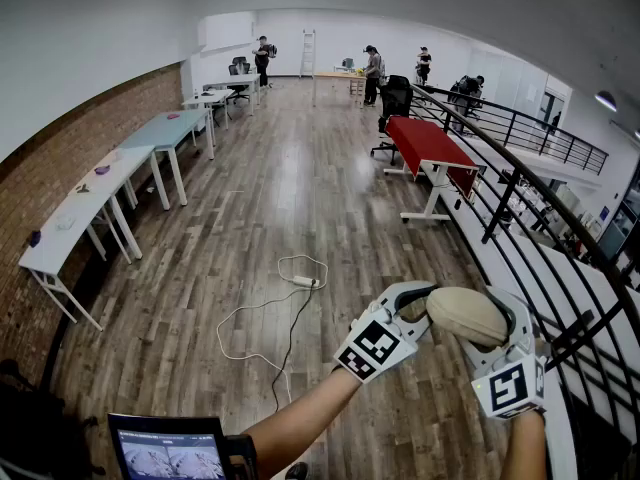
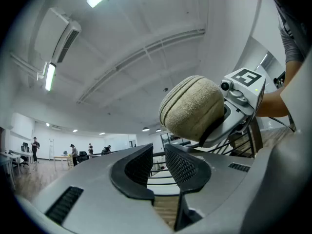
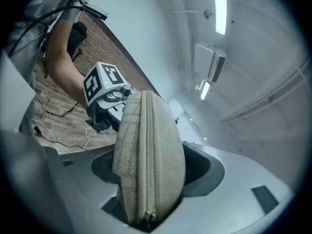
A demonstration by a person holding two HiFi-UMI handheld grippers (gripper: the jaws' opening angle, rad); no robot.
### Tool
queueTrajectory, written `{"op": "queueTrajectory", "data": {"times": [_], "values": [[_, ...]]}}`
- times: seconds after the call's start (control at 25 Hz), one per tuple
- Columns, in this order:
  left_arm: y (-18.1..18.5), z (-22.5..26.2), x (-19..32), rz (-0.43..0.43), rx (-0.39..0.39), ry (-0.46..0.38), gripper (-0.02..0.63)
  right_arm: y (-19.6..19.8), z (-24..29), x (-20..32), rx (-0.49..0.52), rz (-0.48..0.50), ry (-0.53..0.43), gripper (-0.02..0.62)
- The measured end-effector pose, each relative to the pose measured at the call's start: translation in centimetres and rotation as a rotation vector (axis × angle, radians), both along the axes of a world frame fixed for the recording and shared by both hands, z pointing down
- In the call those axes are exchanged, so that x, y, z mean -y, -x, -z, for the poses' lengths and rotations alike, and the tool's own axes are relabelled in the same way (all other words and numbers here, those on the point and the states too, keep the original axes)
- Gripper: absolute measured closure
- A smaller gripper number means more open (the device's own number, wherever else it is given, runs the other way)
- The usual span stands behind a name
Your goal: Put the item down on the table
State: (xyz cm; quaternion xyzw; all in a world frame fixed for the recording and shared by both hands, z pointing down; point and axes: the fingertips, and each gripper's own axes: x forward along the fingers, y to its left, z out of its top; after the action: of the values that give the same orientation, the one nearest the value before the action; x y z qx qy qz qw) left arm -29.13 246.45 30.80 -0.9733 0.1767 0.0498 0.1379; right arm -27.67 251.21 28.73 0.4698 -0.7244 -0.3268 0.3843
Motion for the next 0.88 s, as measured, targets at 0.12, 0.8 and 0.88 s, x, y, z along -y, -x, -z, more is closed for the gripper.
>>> {"op": "queueTrajectory", "data": {"times": [0.12,0.8,0.88], "values": [[0.5,-0.3,0.3,-0.002,0.002,0.003,0.523,0.5,-0.4,0.3,-0.004,0.0,0.008,0.291],[1.7,-2.0,2.5,-0.003,0.038,0.009,0.523,1.8,-1.9,2.3,-0.011,-0.019,0.036,0.291],[1.7,-2.7,3.0,0.005,0.056,0.003,0.525,1.9,-2.4,2.6,-0.013,-0.019,0.039,0.291]]}}
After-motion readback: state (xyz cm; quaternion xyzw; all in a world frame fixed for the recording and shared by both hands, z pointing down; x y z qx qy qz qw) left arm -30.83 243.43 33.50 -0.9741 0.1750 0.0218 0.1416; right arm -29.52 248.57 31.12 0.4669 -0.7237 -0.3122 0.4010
